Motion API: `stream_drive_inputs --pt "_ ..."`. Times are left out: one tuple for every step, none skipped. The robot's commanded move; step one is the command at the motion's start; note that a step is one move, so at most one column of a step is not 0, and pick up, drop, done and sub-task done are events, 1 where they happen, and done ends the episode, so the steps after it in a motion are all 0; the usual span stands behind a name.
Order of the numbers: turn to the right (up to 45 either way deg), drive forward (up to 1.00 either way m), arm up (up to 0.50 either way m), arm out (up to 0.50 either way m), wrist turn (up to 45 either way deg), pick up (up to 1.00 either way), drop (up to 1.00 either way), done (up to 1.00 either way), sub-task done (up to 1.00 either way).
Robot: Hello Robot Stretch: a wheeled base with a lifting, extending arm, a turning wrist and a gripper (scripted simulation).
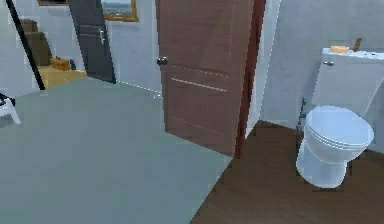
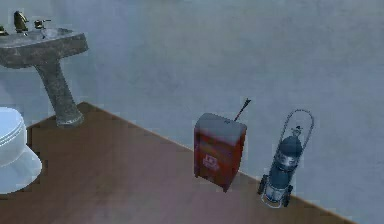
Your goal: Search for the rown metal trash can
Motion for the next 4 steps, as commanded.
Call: stream_drive_inputs --pt "-9.0 0.0 0.0 0.0 0.0 0.0 0.0 0.0 0.0" --pt "0.0 0.55 0.0 0.0 0.0 0.0 0.0 0.0 0.0" --pt "-21.0 0.0 0.0 0.0 0.0 0.0 0.0 0.0 0.0" --pt "0.0 1.0 0.0 0.0 0.0 0.0 0.0 0.0 0.0"
